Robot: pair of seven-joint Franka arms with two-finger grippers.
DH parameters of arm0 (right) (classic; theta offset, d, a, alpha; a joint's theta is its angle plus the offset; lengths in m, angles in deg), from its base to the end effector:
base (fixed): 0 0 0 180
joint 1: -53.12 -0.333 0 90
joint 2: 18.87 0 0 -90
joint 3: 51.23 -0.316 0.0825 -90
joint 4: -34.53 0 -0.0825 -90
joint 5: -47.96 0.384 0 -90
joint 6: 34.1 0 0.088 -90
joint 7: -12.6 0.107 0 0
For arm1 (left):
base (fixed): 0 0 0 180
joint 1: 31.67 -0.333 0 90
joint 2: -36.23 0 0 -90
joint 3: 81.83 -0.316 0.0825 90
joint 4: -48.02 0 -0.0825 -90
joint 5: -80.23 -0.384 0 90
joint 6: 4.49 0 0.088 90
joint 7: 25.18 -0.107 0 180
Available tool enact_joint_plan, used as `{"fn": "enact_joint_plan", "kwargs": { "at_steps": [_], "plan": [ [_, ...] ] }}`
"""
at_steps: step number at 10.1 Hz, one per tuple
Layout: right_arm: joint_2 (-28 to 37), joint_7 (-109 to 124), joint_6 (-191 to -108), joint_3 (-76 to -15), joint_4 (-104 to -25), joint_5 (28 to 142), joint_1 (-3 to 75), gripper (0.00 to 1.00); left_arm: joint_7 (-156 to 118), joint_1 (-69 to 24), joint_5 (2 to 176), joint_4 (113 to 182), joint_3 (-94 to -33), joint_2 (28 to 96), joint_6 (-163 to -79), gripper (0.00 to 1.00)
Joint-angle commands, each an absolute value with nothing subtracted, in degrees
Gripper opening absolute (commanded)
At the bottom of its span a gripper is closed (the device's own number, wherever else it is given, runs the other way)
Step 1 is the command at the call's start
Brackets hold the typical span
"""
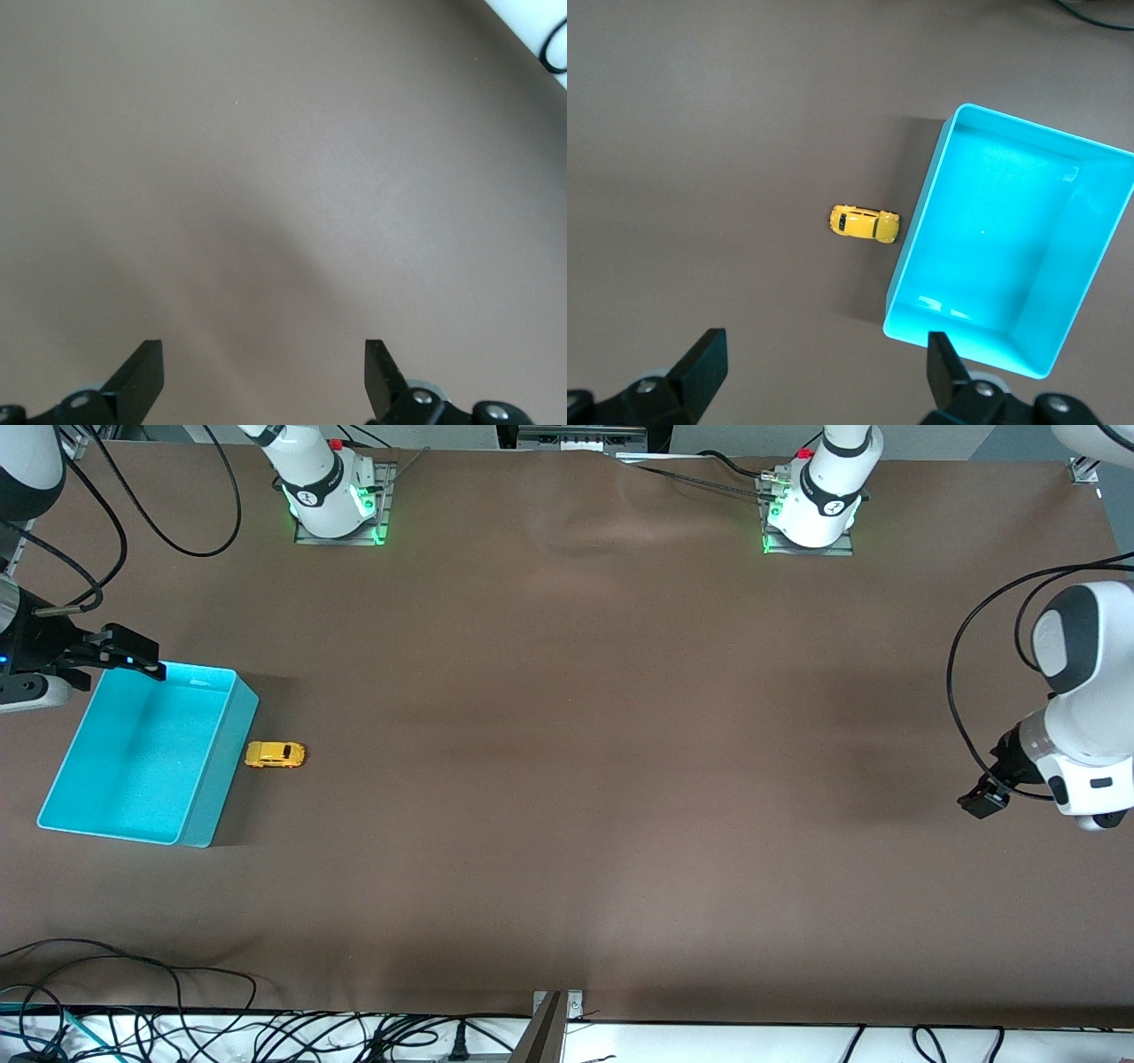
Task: Wind up and store yellow beetle car
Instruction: 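Move the right gripper down to the car beside the bin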
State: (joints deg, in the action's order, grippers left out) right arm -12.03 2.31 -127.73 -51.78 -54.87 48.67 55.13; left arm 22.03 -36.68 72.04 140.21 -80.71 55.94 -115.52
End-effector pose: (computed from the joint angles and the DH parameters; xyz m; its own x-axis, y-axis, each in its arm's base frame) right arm 0.5931 -0.0142 0.5663 0.9874 0.1527 -0.0424 0.1519 -0.9882 -0.0214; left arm 0.6556 0.0557 0.4283 0.6678 0.7400 0.0799 0.7440 -0.6608 -0.0987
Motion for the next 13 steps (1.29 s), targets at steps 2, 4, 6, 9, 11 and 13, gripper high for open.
{"fn": "enact_joint_plan", "kwargs": {
  "at_steps": [2, 4, 6, 9, 11, 13],
  "plan": [
    [-11.84, 0.64, -124.72, -52.02, -54.33, 48.66, 54.79, 1.00, 4.58, -36.59, 73.46, 135.21, -77.98, 56.10, -108.58, 1.00],
    [-10.10, 0.12, -126.56, -52.71, -55.63, 48.39, 53.64, 1.00, -2.74, -37.21, 73.55, 133.02, -75.78, 56.10, -105.85, 1.00],
    [-12.00, 0.03, -135.21, -53.68, -63.94, 48.48, 53.65, 1.00, -3.91, -37.21, 74.43, 132.30, -74.11, 54.70, -104.43, 1.00],
    [-11.67, -7.48, -147.35, -53.78, -73.54, 48.31, 54.08, 1.00, -13.29, -37.21, 74.78, 132.30, -73.75, 53.20, -102.85, 1.00],
    [-8.87, -16.80, -154.14, -53.78, -78.12, 48.04, 55.57, 1.00, -17.24, -37.12, 74.17, 132.04, -73.92, 53.46, -102.84, 1.00],
    [-5.70, -29.53, -160.11, -53.86, -81.38, 48.04, 56.46, 1.00, -20.07, -37.03, 73.99, 132.04, -74.01, 53.81, -102.93, 1.00]
  ]
}}
